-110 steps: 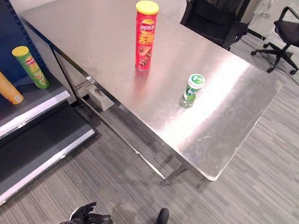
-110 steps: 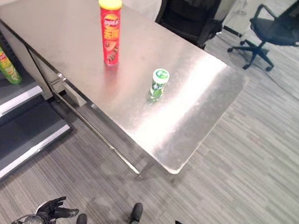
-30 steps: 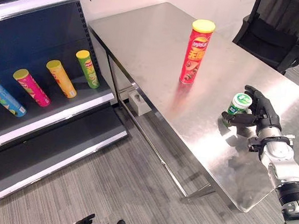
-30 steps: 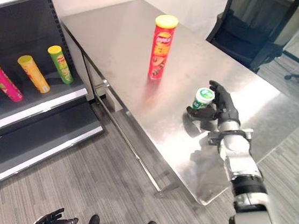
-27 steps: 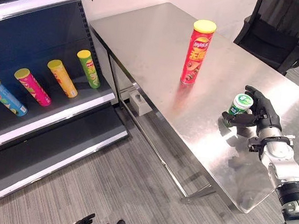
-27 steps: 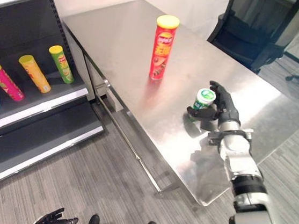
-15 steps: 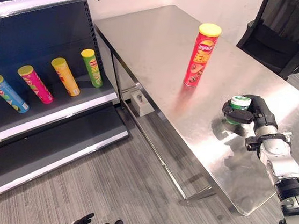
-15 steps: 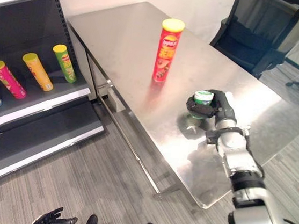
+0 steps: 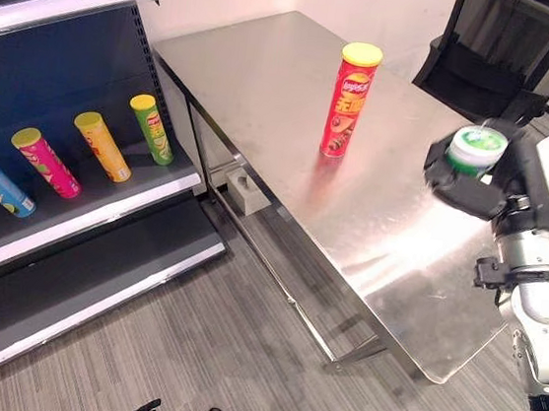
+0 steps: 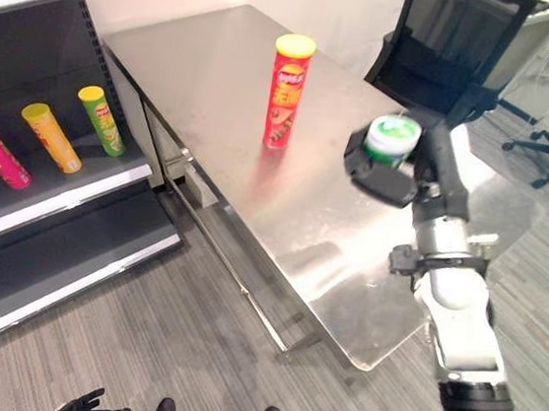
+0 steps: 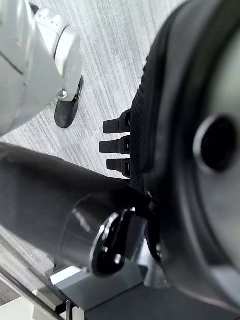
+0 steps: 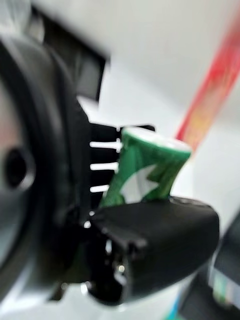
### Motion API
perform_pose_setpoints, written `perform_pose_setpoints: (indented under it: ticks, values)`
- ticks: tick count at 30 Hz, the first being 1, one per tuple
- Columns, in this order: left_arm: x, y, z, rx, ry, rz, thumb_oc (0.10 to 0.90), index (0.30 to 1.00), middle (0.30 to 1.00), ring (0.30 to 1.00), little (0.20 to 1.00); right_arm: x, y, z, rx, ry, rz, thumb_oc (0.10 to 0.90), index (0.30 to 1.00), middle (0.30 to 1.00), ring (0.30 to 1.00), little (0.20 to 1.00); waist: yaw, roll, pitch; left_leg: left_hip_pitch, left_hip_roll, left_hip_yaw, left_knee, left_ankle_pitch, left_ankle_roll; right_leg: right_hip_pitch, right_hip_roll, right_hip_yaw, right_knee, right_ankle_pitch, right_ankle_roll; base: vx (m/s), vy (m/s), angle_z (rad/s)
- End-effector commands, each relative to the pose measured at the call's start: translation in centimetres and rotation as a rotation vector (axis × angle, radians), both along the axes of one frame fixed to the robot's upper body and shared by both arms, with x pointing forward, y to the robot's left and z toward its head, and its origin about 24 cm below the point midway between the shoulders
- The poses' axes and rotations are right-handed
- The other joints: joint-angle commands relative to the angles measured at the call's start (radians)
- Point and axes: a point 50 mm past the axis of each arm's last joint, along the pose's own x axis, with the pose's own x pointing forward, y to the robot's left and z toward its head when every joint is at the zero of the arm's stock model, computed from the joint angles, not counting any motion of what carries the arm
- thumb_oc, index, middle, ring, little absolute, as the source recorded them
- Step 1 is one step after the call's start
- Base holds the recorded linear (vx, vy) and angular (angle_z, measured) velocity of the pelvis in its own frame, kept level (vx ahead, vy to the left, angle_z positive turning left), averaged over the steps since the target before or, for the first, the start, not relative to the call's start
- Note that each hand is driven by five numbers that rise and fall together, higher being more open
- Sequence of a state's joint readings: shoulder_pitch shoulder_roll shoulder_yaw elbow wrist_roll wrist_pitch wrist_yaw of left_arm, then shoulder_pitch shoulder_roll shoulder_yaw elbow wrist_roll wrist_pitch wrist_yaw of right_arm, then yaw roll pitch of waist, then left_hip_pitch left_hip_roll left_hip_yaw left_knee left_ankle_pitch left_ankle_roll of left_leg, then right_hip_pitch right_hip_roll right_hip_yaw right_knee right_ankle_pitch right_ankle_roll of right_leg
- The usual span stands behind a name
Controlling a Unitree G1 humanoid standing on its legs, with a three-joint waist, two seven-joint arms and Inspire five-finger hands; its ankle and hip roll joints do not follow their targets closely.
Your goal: Put the goods on the table back onto the shelves and tidy them up.
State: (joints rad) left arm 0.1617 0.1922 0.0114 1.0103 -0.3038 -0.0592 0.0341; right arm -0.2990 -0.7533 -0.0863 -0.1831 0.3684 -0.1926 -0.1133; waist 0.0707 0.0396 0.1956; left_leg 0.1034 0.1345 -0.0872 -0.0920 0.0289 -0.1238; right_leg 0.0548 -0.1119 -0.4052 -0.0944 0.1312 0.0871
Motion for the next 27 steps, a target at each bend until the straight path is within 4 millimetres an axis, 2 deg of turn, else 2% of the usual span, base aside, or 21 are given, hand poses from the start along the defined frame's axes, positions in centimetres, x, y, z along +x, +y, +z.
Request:
perform_pose_setpoints:
  ticks: [1,3,6,7,9,10,12,14,16,18,21,22,24,25,26,27]
  values:
    - [0.9,1.7,0.6,0.067,-0.018,-0.062,0.800,0.900,0.900,0.900,0.900,-1.1,2.1,5.4,0.045,-0.283,0.165,0.400,0.300,0.300,0.300,0.300,0.039,-0.048,-0.051,-0.012,0.054,0.057,0.005,-0.038,-0.045,0.087,-0.036,0.074,0.007,-0.164,0.069,-0.07,-0.159,0.07]
    - [1.4,1.8,0.9,0.067,-0.045,-0.043,0.800,0.900,0.900,0.900,0.900,-1.5,3.6,6.8,0.056,-0.344,0.253,0.400,0.300,0.300,0.300,0.300,0.059,-0.049,-0.021,-0.038,0.057,0.033,0.034,-0.013,-0.049,0.088,-0.028,0.075,0.007,-0.168,0.058,-0.11,-0.095,0.02]
    - [2.2,1.7,1.1,0.063,-0.081,-0.027,0.800,0.900,0.900,0.900,0.900,-1.8,4.0,7.6,0.065,-0.382,0.292,0.400,0.300,0.300,0.300,0.300,0.061,-0.054,-0.002,-0.096,0.050,0.018,0.092,-0.012,-0.057,0.088,-0.035,0.055,0.007,-0.171,0.059,-0.13,0.032,0.21]
    - [2.8,1.4,1.3,0.056,-0.100,-0.028,0.800,0.900,0.900,0.900,0.900,-2.2,3.9,8.7,0.040,-0.424,0.277,0.400,0.300,0.300,0.300,0.300,0.060,-0.060,0.012,-0.135,0.081,0.047,0.098,0.022,-0.078,0.091,-0.047,0.030,0.007,-0.169,0.065,-0.10,0.174,0.55]
    - [2.9,1.2,1.1,0.060,-0.092,-0.033,0.800,0.900,0.900,0.900,0.900,-2.6,4.1,9.3,0.048,-0.452,0.300,0.400,0.300,0.300,0.300,0.300,0.046,-0.065,0.010,-0.144,0.132,0.100,0.063,0.066,-0.086,0.089,-0.068,0.000,0.007,-0.157,0.080,-0.08,0.300,0.80]
    - [3.0,1.3,1.1,0.069,-0.088,-0.042,0.800,0.900,0.900,0.900,0.900,-3.2,4.1,9.7,0.033,-0.478,0.301,0.400,0.300,0.300,0.300,0.300,0.034,-0.066,-0.003,-0.139,0.188,0.176,0.021,0.107,-0.089,0.085,-0.094,-0.029,0.007,-0.144,0.098,-0.03,0.377,0.88]
    - [2.9,1.1,1.1,0.067,-0.081,-0.064,0.800,0.900,0.900,0.900,0.900,-3.6,3.8,10.0,0.019,-0.494,0.284,0.400,0.300,0.300,0.300,0.300,0.022,-0.052,-0.029,-0.136,0.207,0.226,0.005,0.100,-0.094,0.087,-0.117,-0.055,0.007,-0.130,0.120,0.01,0.385,0.70]
    - [2.8,1.0,0.9,0.067,-0.064,-0.086,0.800,0.900,0.900,0.900,0.900,-3.7,3.5,9.9,0.019,-0.495,0.253,0.400,0.300,0.300,0.300,0.300,0.020,-0.040,-0.055,-0.135,0.187,0.238,0.005,0.078,-0.094,0.081,-0.159,-0.070,0.007,-0.102,0.136,0.06,0.429,0.37]
    - [3.0,1.3,1.0,0.095,-0.055,-0.115,0.800,0.900,0.900,0.900,0.900,-3.7,3.1,10.1,0.001,-0.500,0.202,0.400,0.300,0.300,0.300,0.300,0.025,-0.053,-0.069,-0.143,0.128,0.239,0.014,0.056,-0.077,0.080,-0.238,-0.084,0.007,-0.056,0.163,0.10,0.463,0.25]
    - [3.4,2.1,1.3,0.133,-0.063,-0.141,0.800,0.900,0.900,0.900,0.900,-3.3,3.1,10.5,0.012,-0.512,0.178,0.400,0.300,0.300,0.300,0.300,0.040,-0.071,-0.068,-0.141,0.059,0.242,0.023,0.014,-0.039,0.074,-0.303,-0.079,0.016,-0.012,0.175,0.08,0.389,0.53]
    - [3.4,3.6,1.8,0.179,-0.061,-0.149,0.800,0.900,0.900,0.900,0.900,-2.6,3.6,11.0,0.040,-0.511,0.185,0.400,0.300,0.300,0.300,0.300,0.059,-0.079,-0.058,-0.114,-0.006,0.263,0.014,-0.024,0.004,0.045,-0.370,-0.081,0.088,0.051,0.175,0.05,0.351,0.40]
    - [3.7,4.1,2.1,0.197,-0.067,-0.150,0.800,0.900,0.900,0.900,0.900,-2.3,3.7,11.1,0.042,-0.506,0.181,0.400,0.300,0.300,0.300,0.300,0.061,-0.080,-0.054,-0.114,-0.019,0.265,0.012,-0.027,0.013,0.033,-0.369,-0.066,0.114,0.036,0.169,0.03,0.283,0.01]
    - [4.3,4.6,2.6,0.208,-0.089,-0.156,0.800,0.900,0.900,0.900,0.900,-2.2,3.2,11.2,0.017,-0.490,0.149,0.400,0.300,0.300,0.300,0.300,0.038,-0.082,-0.039,-0.111,-0.052,0.236,0.006,-0.026,0.033,-0.004,-0.297,0.057,0.179,-0.011,0.138,0.04,0.206,-0.02]
    - [4.4,4.5,2.6,0.208,-0.090,-0.156,0.800,0.900,0.900,0.900,0.900,-2.2,3.2,11.2,0.016,-0.491,0.149,0.400,0.300,0.300,0.300,0.300,0.040,-0.081,-0.040,-0.114,-0.051,0.237,0.005,-0.022,0.033,-0.009,-0.296,0.059,0.182,-0.010,0.136,0.07,0.209,0.81]
    - [4.4,4.8,2.7,0.205,-0.097,-0.154,0.800,0.900,0.900,0.900,0.900,-2.3,2.7,11.8,0.009,-0.498,0.136,0.400,0.300,0.300,0.300,0.300,0.032,-0.066,-0.032,-0.106,-0.067,0.210,0.005,-0.023,0.045,-0.034,-0.198,0.143,0.201,-0.095,0.116,0.10,0.162,0.93]
    - [4.2,4.8,2.7,0.204,-0.089,-0.159,0.800,0.900,0.900,0.900,0.900,-2.2,2.5,12.1,0.009,-0.501,0.125,0.400,0.300,0.300,0.300,0.300,0.029,-0.064,-0.027,-0.093,-0.076,0.197,0.005,-0.028,0.051,-0.040,-0.157,0.157,0.200,-0.127,0.100,0.16,0.170,0.88]
